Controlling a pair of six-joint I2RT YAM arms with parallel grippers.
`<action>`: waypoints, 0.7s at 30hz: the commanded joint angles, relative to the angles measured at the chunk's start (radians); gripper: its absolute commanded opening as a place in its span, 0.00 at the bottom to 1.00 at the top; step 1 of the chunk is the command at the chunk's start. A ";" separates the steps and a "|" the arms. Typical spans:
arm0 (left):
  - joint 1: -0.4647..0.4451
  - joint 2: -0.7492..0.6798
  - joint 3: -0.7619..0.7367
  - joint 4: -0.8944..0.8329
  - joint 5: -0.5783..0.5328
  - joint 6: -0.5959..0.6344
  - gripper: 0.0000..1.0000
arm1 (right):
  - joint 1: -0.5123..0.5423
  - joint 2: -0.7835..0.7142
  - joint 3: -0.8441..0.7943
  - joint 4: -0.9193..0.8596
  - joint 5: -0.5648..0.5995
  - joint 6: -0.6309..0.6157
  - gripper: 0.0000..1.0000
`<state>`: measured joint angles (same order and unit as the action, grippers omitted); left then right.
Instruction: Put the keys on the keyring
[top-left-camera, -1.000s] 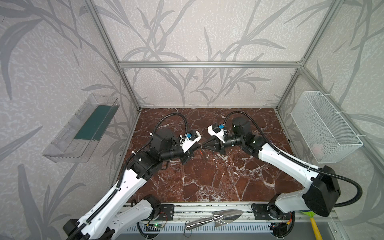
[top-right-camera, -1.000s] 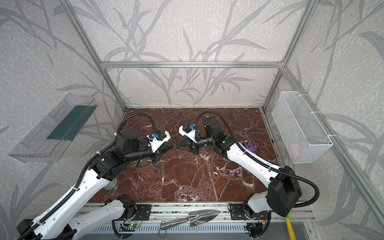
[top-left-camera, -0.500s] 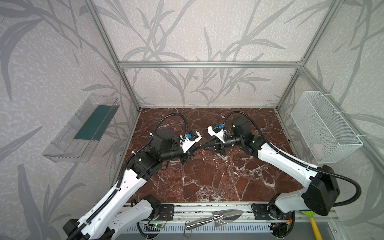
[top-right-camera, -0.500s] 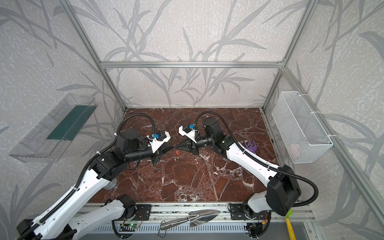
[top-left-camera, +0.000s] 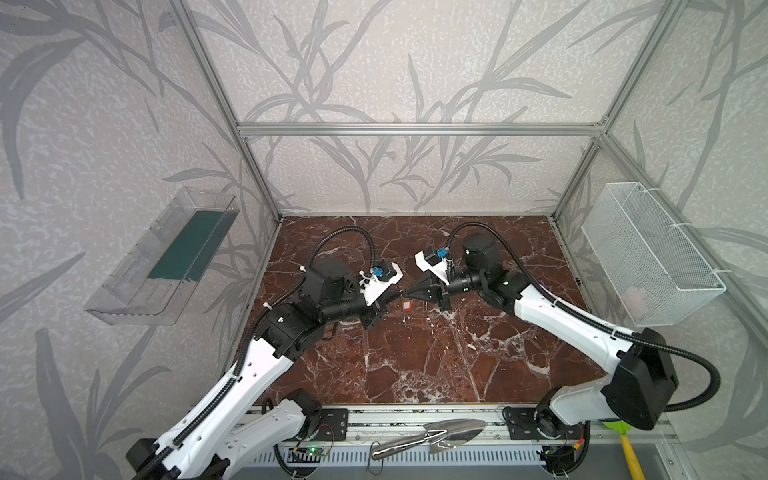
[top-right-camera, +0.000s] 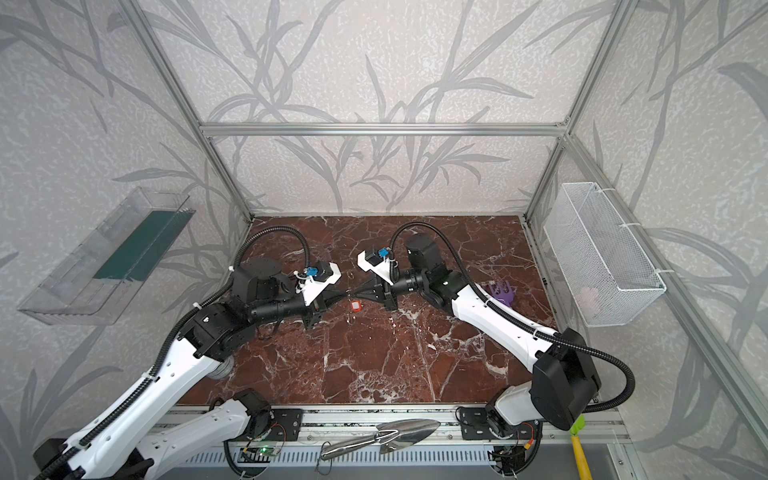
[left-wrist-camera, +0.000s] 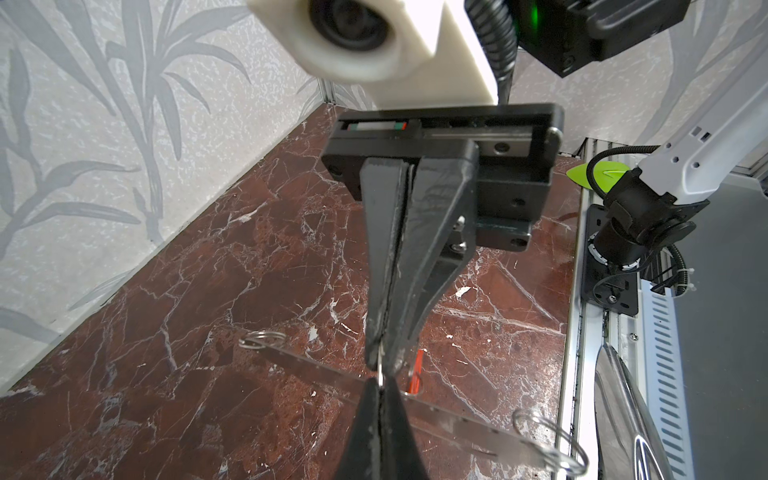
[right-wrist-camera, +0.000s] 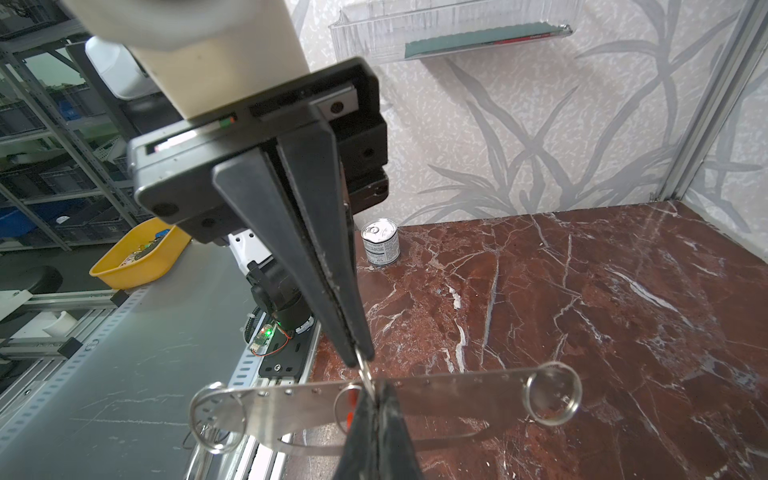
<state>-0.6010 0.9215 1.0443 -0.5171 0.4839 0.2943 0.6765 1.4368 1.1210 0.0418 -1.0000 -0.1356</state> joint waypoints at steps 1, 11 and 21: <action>-0.003 -0.012 -0.009 0.034 -0.028 0.009 0.00 | 0.009 -0.006 0.030 -0.004 0.031 -0.009 0.00; -0.003 -0.055 -0.035 0.097 -0.132 -0.017 0.31 | 0.011 -0.013 0.134 -0.297 0.297 -0.127 0.00; -0.003 -0.040 -0.032 0.094 -0.120 -0.015 0.31 | 0.024 0.078 0.471 -0.862 0.461 -0.343 0.00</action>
<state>-0.6014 0.8825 1.0191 -0.4374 0.3660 0.2737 0.6907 1.4803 1.5036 -0.5747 -0.5915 -0.3847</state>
